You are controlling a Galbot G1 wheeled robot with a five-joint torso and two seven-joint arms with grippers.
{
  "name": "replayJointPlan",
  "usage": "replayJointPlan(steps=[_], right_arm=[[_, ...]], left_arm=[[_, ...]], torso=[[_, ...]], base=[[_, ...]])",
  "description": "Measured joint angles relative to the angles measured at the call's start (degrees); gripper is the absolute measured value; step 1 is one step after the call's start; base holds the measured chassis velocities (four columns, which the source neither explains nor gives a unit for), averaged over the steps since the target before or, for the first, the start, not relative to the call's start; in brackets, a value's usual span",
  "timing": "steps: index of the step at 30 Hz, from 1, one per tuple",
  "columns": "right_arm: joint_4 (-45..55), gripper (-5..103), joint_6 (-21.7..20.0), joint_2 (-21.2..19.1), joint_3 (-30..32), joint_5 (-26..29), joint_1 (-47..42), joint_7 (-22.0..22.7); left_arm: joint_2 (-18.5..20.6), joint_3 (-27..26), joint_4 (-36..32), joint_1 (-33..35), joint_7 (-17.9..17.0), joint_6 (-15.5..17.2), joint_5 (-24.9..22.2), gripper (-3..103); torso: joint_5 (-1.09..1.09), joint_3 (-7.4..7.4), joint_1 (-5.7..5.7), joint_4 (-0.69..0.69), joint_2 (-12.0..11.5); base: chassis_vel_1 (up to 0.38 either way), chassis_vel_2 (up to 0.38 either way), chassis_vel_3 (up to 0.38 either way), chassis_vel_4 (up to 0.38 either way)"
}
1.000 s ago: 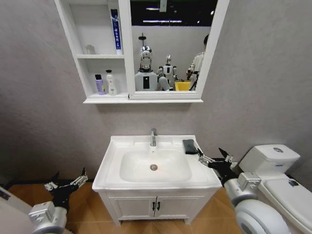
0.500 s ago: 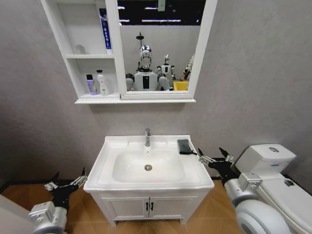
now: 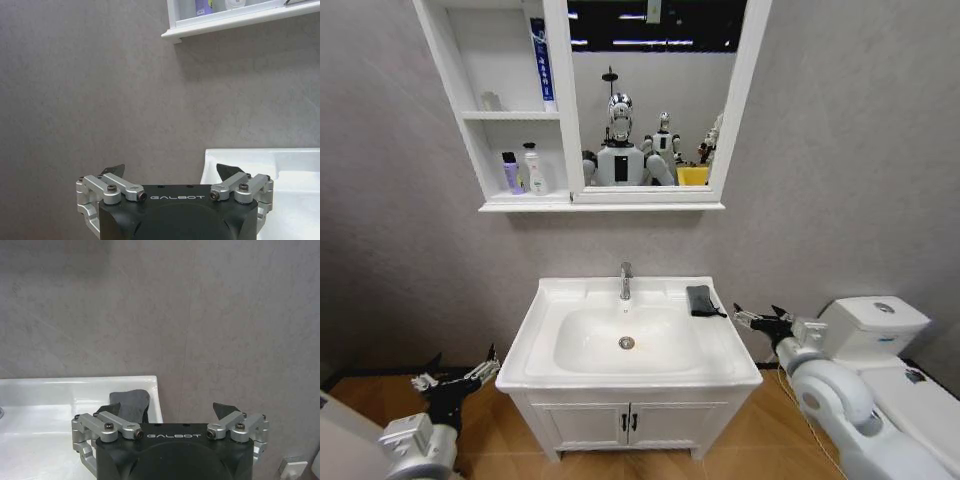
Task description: Move facial cleanser and shampoo from washbasin to cabinet, then wipe washbasin with towel.
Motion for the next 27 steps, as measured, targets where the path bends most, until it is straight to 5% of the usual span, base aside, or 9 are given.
replayJointPlan(steps=[14, 27], right_arm=[[-27.2, 100, -1.0, 1.0, -24.7, 5.2, 30.1, 0.9], [-37.3, 100, -0.7, 3.4, -35.9, 6.4, 38.9, 0.0]], left_arm=[[0.0, 0.0, 0.0, 0.0, 0.0, 0.0, 0.0, 100], [0.0, 0.0, 0.0, 0.0, 0.0, 0.0, 0.0, 100]], torso=[[-0.01, 0.00, 0.00, 0.03, 0.0], [-0.02, -0.01, -0.01, 0.02, 0.0]], base=[[0.000, 0.000, 0.000, 0.000], [0.000, 0.000, 0.000, 0.000]])
